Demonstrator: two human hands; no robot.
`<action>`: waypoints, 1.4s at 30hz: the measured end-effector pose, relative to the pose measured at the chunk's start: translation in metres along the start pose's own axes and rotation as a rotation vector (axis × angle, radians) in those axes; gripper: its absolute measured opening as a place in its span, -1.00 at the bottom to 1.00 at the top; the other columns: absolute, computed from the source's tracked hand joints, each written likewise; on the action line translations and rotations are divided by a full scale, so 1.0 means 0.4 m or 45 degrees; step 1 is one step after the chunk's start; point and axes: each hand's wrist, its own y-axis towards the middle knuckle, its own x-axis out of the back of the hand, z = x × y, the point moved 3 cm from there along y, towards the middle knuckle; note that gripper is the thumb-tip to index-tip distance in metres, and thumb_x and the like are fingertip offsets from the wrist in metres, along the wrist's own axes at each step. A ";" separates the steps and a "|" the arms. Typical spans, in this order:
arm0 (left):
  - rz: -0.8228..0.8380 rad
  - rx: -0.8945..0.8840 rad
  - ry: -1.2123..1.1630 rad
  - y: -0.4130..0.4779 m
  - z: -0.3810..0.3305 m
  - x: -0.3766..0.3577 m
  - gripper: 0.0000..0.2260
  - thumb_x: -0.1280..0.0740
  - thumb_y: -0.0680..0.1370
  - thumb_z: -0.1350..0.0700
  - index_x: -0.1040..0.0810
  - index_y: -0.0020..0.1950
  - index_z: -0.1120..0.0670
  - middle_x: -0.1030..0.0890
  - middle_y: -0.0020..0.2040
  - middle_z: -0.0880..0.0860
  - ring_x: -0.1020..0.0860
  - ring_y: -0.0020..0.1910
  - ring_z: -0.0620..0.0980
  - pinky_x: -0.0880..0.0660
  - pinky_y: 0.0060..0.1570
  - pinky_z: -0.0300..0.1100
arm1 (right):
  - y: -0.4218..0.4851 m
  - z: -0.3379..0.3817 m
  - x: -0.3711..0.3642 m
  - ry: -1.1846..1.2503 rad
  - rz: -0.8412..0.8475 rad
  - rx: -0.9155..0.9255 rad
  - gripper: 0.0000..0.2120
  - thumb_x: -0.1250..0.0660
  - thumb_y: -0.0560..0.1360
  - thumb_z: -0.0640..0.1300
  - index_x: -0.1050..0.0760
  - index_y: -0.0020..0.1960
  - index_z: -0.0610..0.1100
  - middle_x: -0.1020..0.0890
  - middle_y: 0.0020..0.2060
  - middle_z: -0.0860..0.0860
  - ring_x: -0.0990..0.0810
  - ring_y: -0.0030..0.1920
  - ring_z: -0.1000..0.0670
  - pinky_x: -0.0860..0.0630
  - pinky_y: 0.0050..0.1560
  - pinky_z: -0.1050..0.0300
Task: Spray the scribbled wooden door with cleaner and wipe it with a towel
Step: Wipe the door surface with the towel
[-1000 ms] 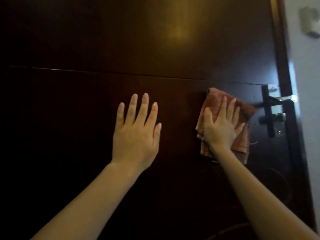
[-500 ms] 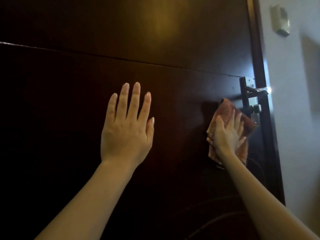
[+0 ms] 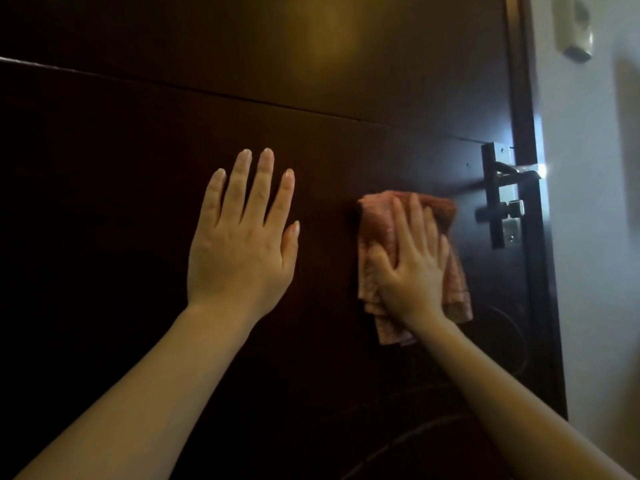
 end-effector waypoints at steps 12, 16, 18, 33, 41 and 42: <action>-0.008 0.023 -0.042 -0.013 -0.007 -0.002 -0.49 0.05 0.59 -0.05 -0.11 0.49 0.15 -0.11 0.51 0.19 -0.04 0.49 0.17 0.08 0.43 0.04 | -0.112 -0.024 -0.036 0.015 -0.090 -0.472 -0.35 0.09 0.44 0.23 0.22 0.43 0.03 0.05 0.52 -0.01 0.13 0.51 -0.04 0.23 0.43 -0.17; 0.001 -0.008 -0.059 -0.037 -0.012 0.000 -0.50 0.01 0.59 -0.02 -0.14 0.48 0.17 -0.14 0.50 0.21 -0.08 0.48 0.17 0.09 0.42 0.00 | -0.276 0.146 -0.094 -0.001 -0.138 -0.288 -0.29 -0.07 0.41 0.15 -0.08 0.48 -0.12 -0.22 0.46 -0.16 -0.08 0.45 -0.19 0.02 0.38 -0.27; 0.020 -0.064 -0.060 -0.052 -0.007 0.004 -0.51 0.02 0.59 -0.01 -0.15 0.47 0.18 -0.16 0.49 0.23 -0.11 0.48 0.18 0.06 0.42 0.00 | -0.332 0.217 -0.113 -0.036 -0.078 -0.096 -0.30 -0.11 0.39 0.12 -0.12 0.46 -0.12 -0.20 0.45 -0.16 -0.07 0.45 -0.21 0.03 0.34 -0.28; 0.170 -0.224 -0.195 -0.145 -0.203 -0.023 -0.56 -0.06 0.57 0.01 -0.33 0.41 0.12 -0.27 0.46 0.19 -0.18 0.46 0.19 -0.02 0.41 0.08 | -0.161 -0.040 -0.029 0.086 0.059 -0.139 -0.40 0.10 0.43 0.21 0.23 0.41 0.14 0.16 0.45 0.14 0.25 0.44 0.10 0.29 0.43 -0.17; 0.114 -0.134 -0.112 -0.147 -0.256 -0.061 -0.53 -0.02 0.60 -0.03 -0.14 0.49 0.09 -0.08 0.51 0.21 0.00 0.49 0.21 0.08 0.43 0.09 | -0.138 -0.264 -0.002 0.167 -0.071 -0.384 -0.47 0.02 0.50 0.15 0.21 0.38 0.25 0.05 0.52 0.06 0.14 0.50 0.04 0.27 0.43 -0.11; 0.108 -0.137 -0.098 -0.149 -0.255 -0.065 -0.53 -0.01 0.60 -0.04 -0.12 0.49 0.09 -0.07 0.51 0.22 0.01 0.49 0.20 0.09 0.43 0.08 | -0.136 -0.293 0.003 0.164 -0.100 -0.427 -0.43 0.02 0.49 0.14 0.18 0.44 0.17 0.03 0.52 0.05 0.13 0.50 0.03 0.26 0.43 -0.11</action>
